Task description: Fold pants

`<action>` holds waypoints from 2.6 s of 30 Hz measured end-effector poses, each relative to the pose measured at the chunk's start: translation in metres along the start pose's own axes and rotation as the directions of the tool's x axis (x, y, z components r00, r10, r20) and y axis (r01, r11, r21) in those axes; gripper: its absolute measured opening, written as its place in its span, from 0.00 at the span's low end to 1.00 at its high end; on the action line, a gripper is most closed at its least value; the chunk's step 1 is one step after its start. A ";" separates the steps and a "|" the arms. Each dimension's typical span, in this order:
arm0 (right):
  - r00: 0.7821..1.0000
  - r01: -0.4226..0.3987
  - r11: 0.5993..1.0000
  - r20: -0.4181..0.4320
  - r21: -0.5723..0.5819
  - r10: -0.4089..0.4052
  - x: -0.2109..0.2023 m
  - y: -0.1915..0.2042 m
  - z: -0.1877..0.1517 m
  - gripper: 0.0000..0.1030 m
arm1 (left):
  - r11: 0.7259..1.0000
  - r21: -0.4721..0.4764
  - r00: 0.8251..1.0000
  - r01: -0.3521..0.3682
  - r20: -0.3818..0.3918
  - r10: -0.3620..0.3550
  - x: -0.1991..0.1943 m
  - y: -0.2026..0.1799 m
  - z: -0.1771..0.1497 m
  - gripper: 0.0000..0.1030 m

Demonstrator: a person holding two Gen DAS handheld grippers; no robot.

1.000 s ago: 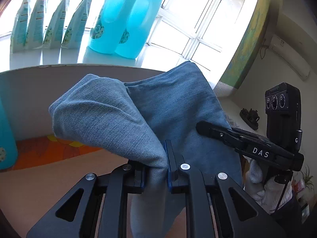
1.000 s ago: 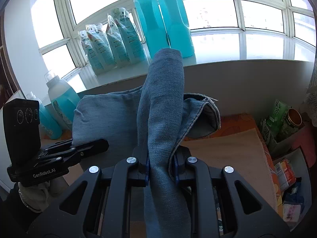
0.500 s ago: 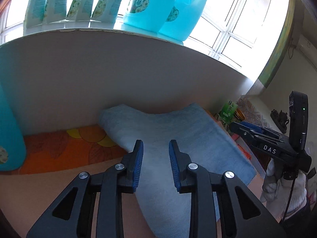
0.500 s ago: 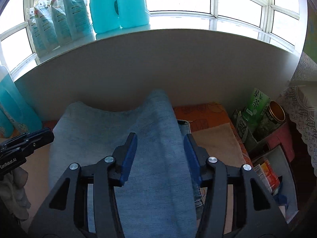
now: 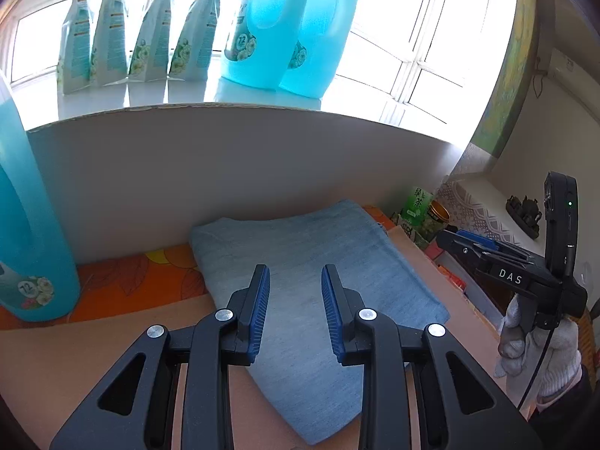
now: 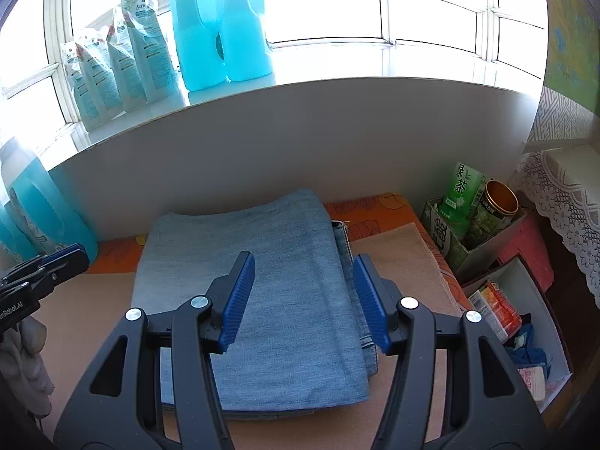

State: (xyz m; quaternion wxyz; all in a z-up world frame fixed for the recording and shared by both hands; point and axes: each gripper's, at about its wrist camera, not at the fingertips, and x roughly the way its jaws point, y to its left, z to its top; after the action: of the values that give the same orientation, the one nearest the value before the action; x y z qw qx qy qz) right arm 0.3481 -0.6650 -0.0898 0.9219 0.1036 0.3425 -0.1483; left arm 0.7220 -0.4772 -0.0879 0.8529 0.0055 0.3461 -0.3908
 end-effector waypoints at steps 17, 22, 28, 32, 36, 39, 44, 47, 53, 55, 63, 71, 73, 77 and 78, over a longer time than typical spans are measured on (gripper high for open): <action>0.995 0.017 0.999 0.098 -0.041 -0.013 -0.125 0.045 -0.063 0.71 | 0.997 0.082 0.999 -0.006 0.043 0.003 -0.098 -0.039 -0.047 0.45; 0.990 0.006 0.999 0.141 -0.045 0.000 -0.171 0.063 -0.086 0.81 | 0.995 0.099 0.997 0.015 0.070 -0.022 -0.138 -0.046 -0.064 0.54; 0.980 -0.003 0.997 0.198 -0.075 0.018 -0.222 0.091 -0.115 0.89 | 0.991 0.128 0.994 0.024 0.104 -0.037 -0.184 -0.052 -0.084 0.62; 0.976 -0.034 0.998 0.214 -0.056 0.046 -0.251 0.102 -0.136 0.90 | 0.990 0.138 0.992 0.035 0.116 -0.051 -0.215 -0.051 -0.103 0.65; 0.967 -0.043 0.998 0.248 -0.041 0.052 -0.279 0.110 -0.162 0.96 | 0.991 0.132 0.992 0.030 0.113 -0.046 -0.242 -0.047 -0.126 0.70; 0.965 -0.025 0.998 0.261 -0.050 0.037 -0.297 0.118 -0.181 0.97 | 0.991 0.132 0.993 0.010 0.117 -0.025 -0.259 -0.043 -0.142 0.76; 0.962 -0.015 0.999 0.273 -0.049 0.028 -0.322 0.130 -0.213 1.00 | 0.992 0.129 0.994 -0.010 0.113 -0.005 -0.285 -0.040 -0.168 0.78; 0.964 -0.015 0.999 0.264 -0.034 0.023 -0.333 0.135 -0.234 1.00 | 0.989 0.144 0.993 -0.016 0.119 -0.002 -0.299 -0.041 -0.184 0.78; 0.964 -0.032 0.999 0.263 0.016 0.027 -0.345 0.142 -0.266 1.00 | 0.992 0.123 0.992 -0.029 0.126 0.014 -0.315 -0.039 -0.215 0.78; 0.965 -0.026 1.000 0.262 0.016 0.021 -0.347 0.146 -0.275 1.00 | 0.993 0.106 0.991 -0.046 0.130 0.032 -0.318 -0.037 -0.226 0.78; 0.970 -0.034 0.998 0.242 0.055 0.020 -0.347 0.150 -0.302 1.00 | 0.995 0.045 0.984 -0.087 0.157 0.079 -0.327 -0.024 -0.248 0.78; 0.973 -0.011 0.999 0.230 0.050 -0.001 -0.343 0.152 -0.303 1.00 | 0.992 0.013 0.983 -0.128 0.134 0.125 -0.327 -0.011 -0.257 0.78; 0.973 -0.014 0.998 0.230 0.053 0.002 -0.343 0.152 -0.304 1.00 | 0.991 0.007 0.981 -0.136 0.140 0.134 -0.328 -0.010 -0.256 0.78; 0.974 -0.018 0.998 0.229 0.055 0.005 -0.340 0.153 -0.301 1.00 | 0.988 0.011 0.978 -0.151 0.149 0.148 -0.330 -0.008 -0.257 0.78; 0.973 -0.017 0.998 0.229 0.054 0.005 -0.339 0.153 -0.301 1.00 | 0.988 0.011 0.977 -0.152 0.150 0.149 -0.330 -0.008 -0.257 0.78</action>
State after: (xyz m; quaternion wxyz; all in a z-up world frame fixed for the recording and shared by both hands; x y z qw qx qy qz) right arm -0.0249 -0.3646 -0.0753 0.9528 0.1132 0.2293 -0.1637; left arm 0.4160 -0.1919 -0.0844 0.9034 0.0119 0.2759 -0.3281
